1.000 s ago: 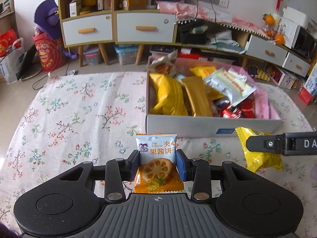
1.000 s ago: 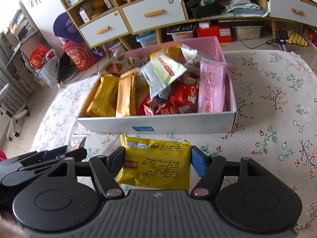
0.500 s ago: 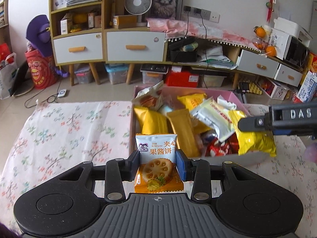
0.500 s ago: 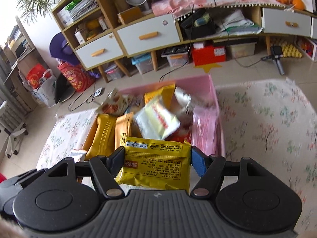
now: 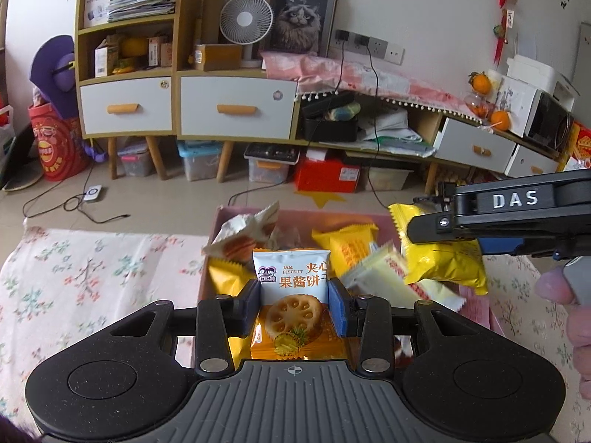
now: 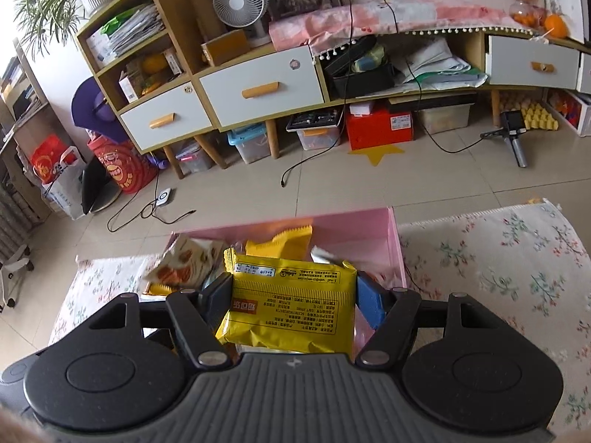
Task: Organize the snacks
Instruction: 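Lower both packs into the box and open both tools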
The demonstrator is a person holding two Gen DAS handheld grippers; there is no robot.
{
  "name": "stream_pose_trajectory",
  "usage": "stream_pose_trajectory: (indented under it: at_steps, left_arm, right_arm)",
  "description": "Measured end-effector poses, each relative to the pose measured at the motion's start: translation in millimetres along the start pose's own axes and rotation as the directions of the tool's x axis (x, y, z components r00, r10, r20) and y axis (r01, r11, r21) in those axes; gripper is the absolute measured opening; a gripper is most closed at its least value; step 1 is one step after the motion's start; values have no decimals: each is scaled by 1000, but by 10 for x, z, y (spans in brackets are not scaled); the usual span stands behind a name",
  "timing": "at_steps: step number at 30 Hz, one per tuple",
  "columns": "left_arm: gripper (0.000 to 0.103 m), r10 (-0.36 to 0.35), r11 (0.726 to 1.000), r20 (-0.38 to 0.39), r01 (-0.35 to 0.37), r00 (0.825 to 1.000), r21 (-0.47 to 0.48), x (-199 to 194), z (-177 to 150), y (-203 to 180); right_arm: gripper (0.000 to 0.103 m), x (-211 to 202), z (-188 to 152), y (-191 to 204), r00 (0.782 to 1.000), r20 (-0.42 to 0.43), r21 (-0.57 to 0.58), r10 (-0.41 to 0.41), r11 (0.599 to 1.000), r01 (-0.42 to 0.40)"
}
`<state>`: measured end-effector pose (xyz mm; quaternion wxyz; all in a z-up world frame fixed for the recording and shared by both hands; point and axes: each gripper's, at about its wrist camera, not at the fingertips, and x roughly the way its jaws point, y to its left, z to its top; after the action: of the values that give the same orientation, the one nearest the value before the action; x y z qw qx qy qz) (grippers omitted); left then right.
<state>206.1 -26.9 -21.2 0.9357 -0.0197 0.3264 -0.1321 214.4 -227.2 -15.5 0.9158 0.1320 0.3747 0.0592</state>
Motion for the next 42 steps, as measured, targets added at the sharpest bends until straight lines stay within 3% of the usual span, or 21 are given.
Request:
stream_pose_trajectory:
  at_steps: [9, 11, 14, 20, 31, 42]
  left_arm:
    - [40, -18, 999, 1, 18, 1000, 33, 136, 5, -40]
    - [52, -13, 999, 4, 13, 1000, 41, 131, -9, -51]
    - [62, -22, 999, 7, 22, 1000, 50, 107, -22, -60]
    - [70, -13, 998, -11, 13, 1000, 55, 53, -10, -66]
    - [83, 11, 998, -43, -9, 999, 56, -255, -92, -32]
    - [92, 36, 998, -95, -32, 995, 46, -619, -341, -8]
  right_arm:
    - [70, 125, 37, 65, 1000, -12, -13, 5, 1000, -6]
    - [72, 126, 39, 49, 1000, -17, 4, 14, 1000, -14]
    - [76, 103, 40, 30, 999, -21, 17, 26, 1000, -25]
    - [85, 18, 57, 23, 1000, -14, 9, 15, 1000, -15]
    - [89, -280, -28, -130, 1000, 4, 19, -6, 1000, 6]
    - [93, -602, -318, -155, 1000, 13, -30, -25, 999, 26]
